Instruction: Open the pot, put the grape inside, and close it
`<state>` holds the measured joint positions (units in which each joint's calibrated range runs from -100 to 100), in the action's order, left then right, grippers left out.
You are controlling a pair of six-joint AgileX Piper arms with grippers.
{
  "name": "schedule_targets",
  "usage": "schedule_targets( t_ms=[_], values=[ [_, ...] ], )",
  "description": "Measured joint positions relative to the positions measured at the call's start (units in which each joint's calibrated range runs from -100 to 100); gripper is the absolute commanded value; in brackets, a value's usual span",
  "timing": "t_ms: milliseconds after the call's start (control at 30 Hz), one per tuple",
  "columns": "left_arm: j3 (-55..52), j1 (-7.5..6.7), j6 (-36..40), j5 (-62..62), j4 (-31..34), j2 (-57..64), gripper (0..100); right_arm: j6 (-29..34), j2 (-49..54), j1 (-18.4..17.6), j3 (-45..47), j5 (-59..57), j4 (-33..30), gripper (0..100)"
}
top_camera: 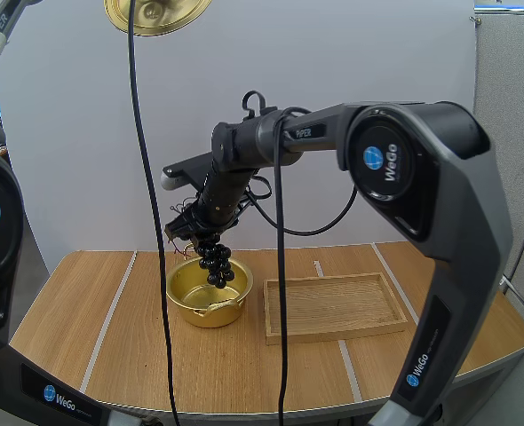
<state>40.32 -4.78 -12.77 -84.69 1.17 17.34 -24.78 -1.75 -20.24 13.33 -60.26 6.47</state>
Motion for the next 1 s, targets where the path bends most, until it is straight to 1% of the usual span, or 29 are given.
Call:
schedule_targets(
  t_ms=[167, 367, 633, 1000],
  values=[
    [0.0, 0.00, 0.0, 0.0, 0.0, 0.0, 0, 0.0, -1.2, 0.0, 0.0, 0.2, -0.1, 0],
    [0.0, 0.00, 0.0, 0.0, 0.0, 0.0, 0, 0.0, -5.6, 0.0, 0.0, 0.6, -0.4, 0],
    [0.0, 0.00, 0.0, 0.0, 0.0, 0.0, 0, 0.0, -7.8, 0.0, -0.3, -4.5, -0.5, 0],
    [0.0, 0.00, 0.0, 0.0, 0.0, 0.0, 0, 0.0, -13.3, 0.0, -1.1, -4.1, -0.5, 0]
  ],
)
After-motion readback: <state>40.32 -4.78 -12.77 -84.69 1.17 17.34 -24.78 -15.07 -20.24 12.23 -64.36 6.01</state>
